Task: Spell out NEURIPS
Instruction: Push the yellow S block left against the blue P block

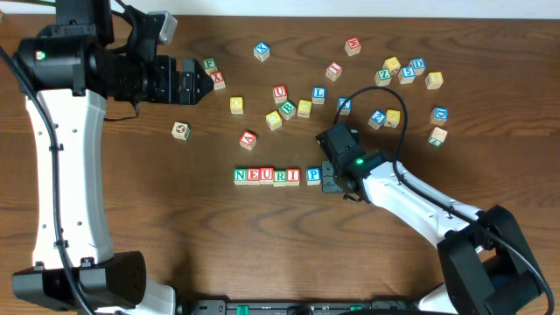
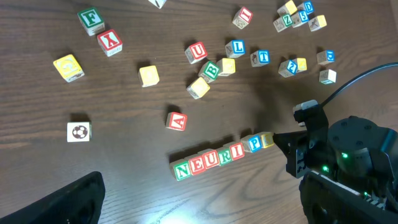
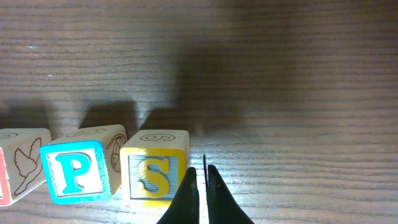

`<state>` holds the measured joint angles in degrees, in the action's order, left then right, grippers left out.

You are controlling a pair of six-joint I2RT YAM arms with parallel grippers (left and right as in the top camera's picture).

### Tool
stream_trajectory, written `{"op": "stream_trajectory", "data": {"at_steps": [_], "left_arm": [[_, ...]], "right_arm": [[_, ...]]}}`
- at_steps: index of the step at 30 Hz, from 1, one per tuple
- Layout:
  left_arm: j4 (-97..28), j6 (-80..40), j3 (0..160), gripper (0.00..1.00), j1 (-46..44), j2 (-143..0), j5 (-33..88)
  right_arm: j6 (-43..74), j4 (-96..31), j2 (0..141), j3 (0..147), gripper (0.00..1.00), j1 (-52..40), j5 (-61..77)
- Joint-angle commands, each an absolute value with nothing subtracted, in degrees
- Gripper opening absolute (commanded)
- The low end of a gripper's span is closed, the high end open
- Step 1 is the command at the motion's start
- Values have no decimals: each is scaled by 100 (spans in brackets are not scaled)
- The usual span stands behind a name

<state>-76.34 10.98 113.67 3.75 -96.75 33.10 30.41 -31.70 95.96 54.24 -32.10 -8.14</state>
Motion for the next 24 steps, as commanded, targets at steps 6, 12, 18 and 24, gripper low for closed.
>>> {"op": "stream_trajectory", "data": {"at_steps": [6, 12, 18, 24], "left_arm": [[-7647, 1179, 11456, 98, 395, -9627, 3363], [-7647, 1181, 11456, 98, 395, -9627, 3363], [-7647, 1179, 11456, 98, 395, -9627, 3363], [-7647, 1181, 11456, 98, 395, -9627, 3363]], "right_arm": [[3131, -3157, 9618, 5378, 1, -3225, -829], [3236, -3153, 9618, 5378, 1, -3225, -709], [3301, -3146, 9618, 5378, 1, -3236, -690], [3345, -3146, 9618, 5378, 1, -3236, -690]]}}
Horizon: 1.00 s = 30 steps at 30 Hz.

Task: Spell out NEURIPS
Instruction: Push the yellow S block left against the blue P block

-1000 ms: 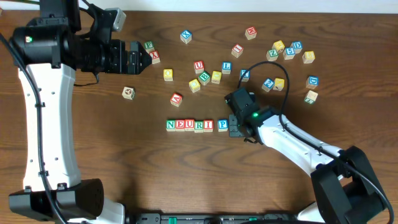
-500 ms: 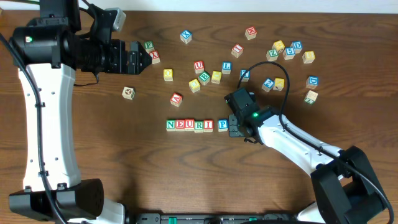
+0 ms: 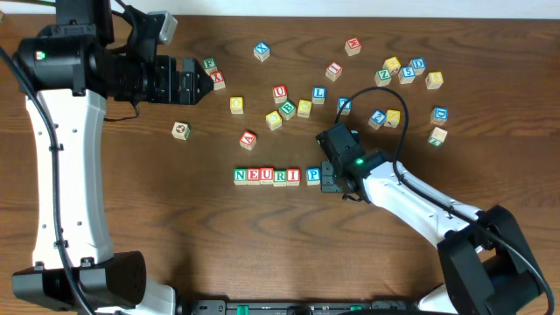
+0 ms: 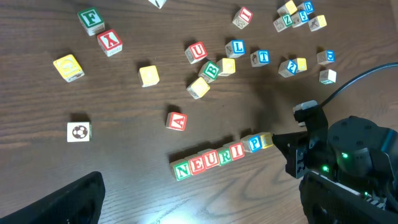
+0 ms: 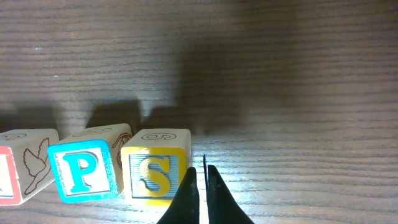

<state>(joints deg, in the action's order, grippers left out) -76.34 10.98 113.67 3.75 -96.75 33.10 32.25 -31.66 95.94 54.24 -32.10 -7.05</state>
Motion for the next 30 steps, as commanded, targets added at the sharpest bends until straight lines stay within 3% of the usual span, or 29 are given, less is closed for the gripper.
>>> {"op": "stream_trajectory", "data": {"at_steps": [1, 30], "left_arm": [[-7647, 1179, 11456, 98, 395, -9627, 3363], [-7647, 1179, 11456, 98, 395, -9627, 3363]], "right_arm": [[3350, -3138, 9618, 5378, 1, -3236, -687], [3361, -2810, 9618, 5378, 1, -3354, -412]]}}
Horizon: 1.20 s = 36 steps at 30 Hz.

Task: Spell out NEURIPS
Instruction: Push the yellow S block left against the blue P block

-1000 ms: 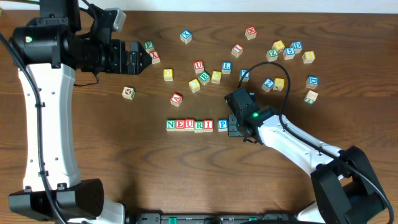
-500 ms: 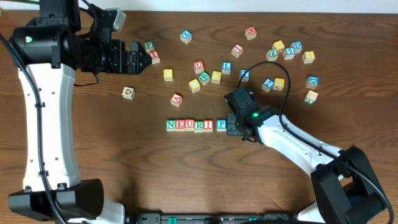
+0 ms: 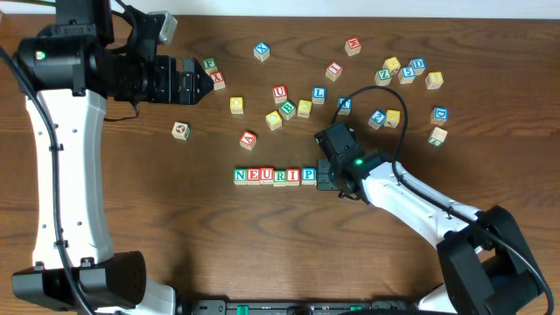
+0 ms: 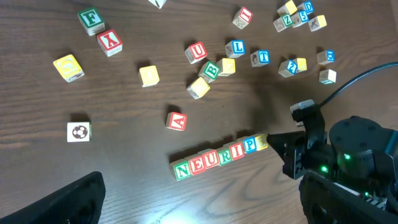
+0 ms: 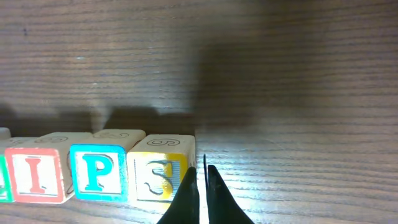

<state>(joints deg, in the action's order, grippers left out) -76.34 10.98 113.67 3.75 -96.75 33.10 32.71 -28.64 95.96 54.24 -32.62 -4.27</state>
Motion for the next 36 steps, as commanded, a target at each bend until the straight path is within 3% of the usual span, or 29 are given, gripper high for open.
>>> {"op": "stream_trajectory", "data": {"at_steps": [1, 25, 36], "left_arm": [[-7647, 1179, 11456, 98, 395, -9627, 3363], [-7647, 1179, 11456, 98, 395, -9627, 3363], [-7647, 1179, 11456, 98, 395, -9627, 3363]], "right_arm": [[3361, -2797, 9618, 5378, 1, -3376, -410], [3701, -3140, 9625, 5378, 1, -3358, -860], [3874, -3437, 9625, 5378, 1, -3461, -207]]}}
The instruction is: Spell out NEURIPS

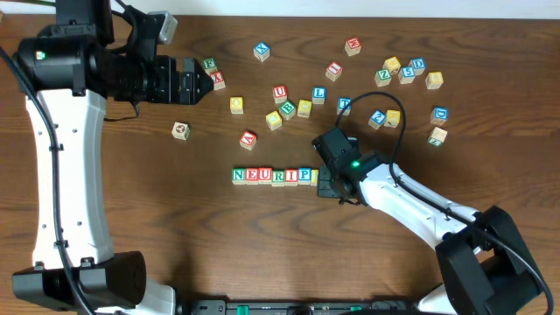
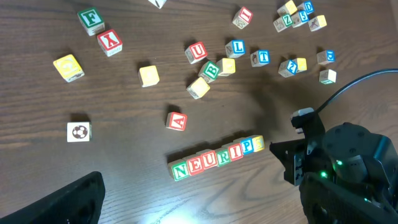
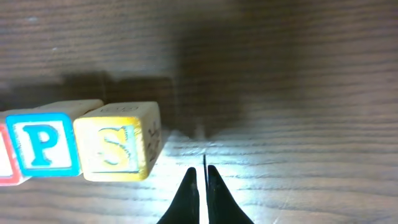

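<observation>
A row of letter blocks [image 1: 271, 176] reads NEURIP in the overhead view and also shows as the row [image 2: 214, 156] in the left wrist view. The yellow S block [image 3: 115, 149] sits tight against the blue P block [image 3: 42, 152] at the row's right end. From overhead the S is partly hidden under my right arm. My right gripper [image 3: 201, 177] is shut and empty, low over the table, a small gap to the right of the S. My left gripper [image 1: 199, 83] hangs open high at the back left, and one of its fingers [image 2: 74, 199] is in view.
Loose blocks lie scattered behind the row: a red A [image 1: 248, 138], a ball-picture block [image 1: 180, 130], a cluster around U, B and L [image 1: 293, 103], and more at the back right [image 1: 402, 70]. My right arm [image 1: 411, 197] stretches across the front right.
The right gripper, still shut, was touching the S block's right side and now stands a little apart from it. The whole row sits slightly further left. The left arm has not moved.
At first P and S stood a gap to the right of NEURI, with the shut right gripper at S's right side. The gap then narrowed, and later P was against I with S against P. Now the gripper is off the S.
</observation>
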`<state>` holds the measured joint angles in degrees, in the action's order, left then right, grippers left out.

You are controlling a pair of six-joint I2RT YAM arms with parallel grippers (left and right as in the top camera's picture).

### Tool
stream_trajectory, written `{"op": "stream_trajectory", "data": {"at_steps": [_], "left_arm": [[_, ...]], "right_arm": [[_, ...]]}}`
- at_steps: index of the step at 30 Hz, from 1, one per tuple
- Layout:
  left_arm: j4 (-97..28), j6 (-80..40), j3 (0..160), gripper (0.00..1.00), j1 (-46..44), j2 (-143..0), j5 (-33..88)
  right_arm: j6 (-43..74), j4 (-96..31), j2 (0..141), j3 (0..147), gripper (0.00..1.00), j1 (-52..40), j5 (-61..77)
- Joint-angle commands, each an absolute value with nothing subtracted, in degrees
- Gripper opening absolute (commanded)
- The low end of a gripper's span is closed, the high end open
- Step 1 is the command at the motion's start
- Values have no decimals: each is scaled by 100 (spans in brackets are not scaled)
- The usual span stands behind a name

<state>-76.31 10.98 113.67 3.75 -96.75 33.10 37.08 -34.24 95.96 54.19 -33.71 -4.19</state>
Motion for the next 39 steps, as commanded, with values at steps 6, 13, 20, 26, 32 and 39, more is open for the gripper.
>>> {"op": "stream_trajectory", "data": {"at_steps": [6, 13, 20, 26, 32, 39], "left_arm": [[-7647, 1179, 11456, 98, 395, -9627, 3363], [-7647, 1179, 11456, 98, 395, -9627, 3363], [-7647, 1179, 11456, 98, 395, -9627, 3363], [-7647, 1179, 11456, 98, 395, -9627, 3363], [-7647, 1179, 11456, 98, 395, -9627, 3363], [-7647, 1179, 11456, 98, 395, -9627, 3363]], "right_arm": [[4034, -3649, 9625, 5378, 1, -3518, -128], [4073, -3634, 9625, 5378, 1, -3579, -89], [3854, -3275, 9625, 5378, 1, -3752, 56], [3896, -3280, 9625, 5378, 1, -3828, 82], [3896, -3271, 9625, 5378, 1, -3835, 14], [3889, -3253, 9625, 5378, 1, -3835, -292]]}}
